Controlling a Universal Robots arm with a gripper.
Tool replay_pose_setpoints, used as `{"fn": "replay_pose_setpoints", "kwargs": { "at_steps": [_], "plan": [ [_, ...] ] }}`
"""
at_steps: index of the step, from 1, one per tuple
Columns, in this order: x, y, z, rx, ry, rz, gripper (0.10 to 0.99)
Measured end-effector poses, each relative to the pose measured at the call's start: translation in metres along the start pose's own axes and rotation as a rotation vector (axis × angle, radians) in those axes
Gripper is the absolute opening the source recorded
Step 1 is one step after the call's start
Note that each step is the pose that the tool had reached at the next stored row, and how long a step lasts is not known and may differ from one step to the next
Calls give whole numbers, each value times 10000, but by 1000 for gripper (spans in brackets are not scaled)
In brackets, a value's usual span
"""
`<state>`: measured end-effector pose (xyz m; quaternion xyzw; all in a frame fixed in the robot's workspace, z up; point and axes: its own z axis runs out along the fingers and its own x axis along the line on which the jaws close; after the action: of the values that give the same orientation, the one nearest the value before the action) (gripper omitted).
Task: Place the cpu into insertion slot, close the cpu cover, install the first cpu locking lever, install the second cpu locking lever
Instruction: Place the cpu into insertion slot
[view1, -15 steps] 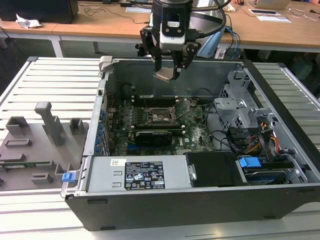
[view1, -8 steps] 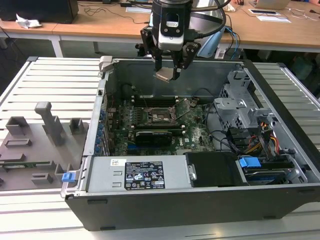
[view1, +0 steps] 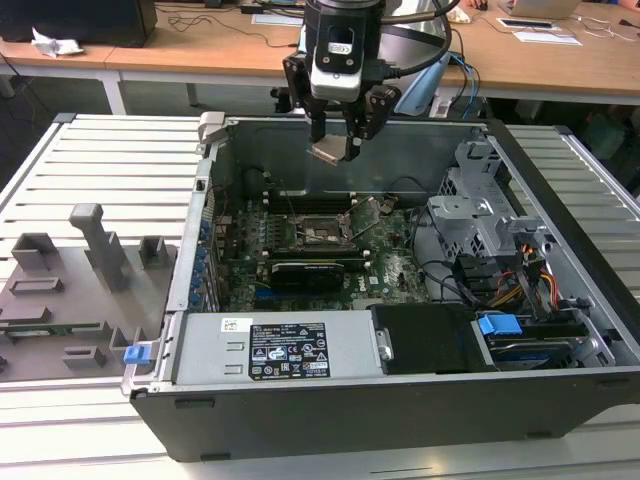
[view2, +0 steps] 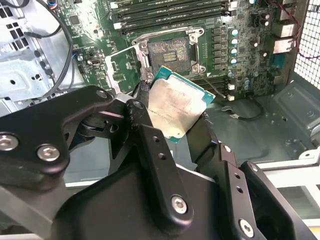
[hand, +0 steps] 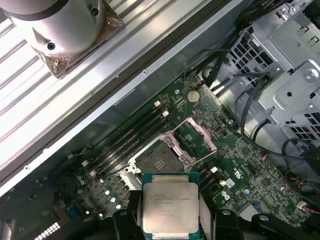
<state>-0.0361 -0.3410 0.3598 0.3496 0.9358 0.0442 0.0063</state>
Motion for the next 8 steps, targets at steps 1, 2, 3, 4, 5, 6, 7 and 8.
{"fn": "replay_pose_setpoints", "kwargs": {
  "at_steps": [1, 2, 3, 4, 5, 6, 7, 8],
  "plan": [
    [0, 0, 0, -1, -6, 71, 541],
    [0, 0, 1, -3, -12, 139, 541],
    [0, 0, 1, -4, -17, 207, 541],
    [0, 0, 1, -5, -24, 280, 541],
    [0, 0, 1, -6, -29, 333, 541],
    [0, 0, 2, -8, -34, 390, 541],
    [0, 0, 2, -8, -39, 448, 541],
    [0, 0, 2, -10, -45, 521, 541]
  ]
}}
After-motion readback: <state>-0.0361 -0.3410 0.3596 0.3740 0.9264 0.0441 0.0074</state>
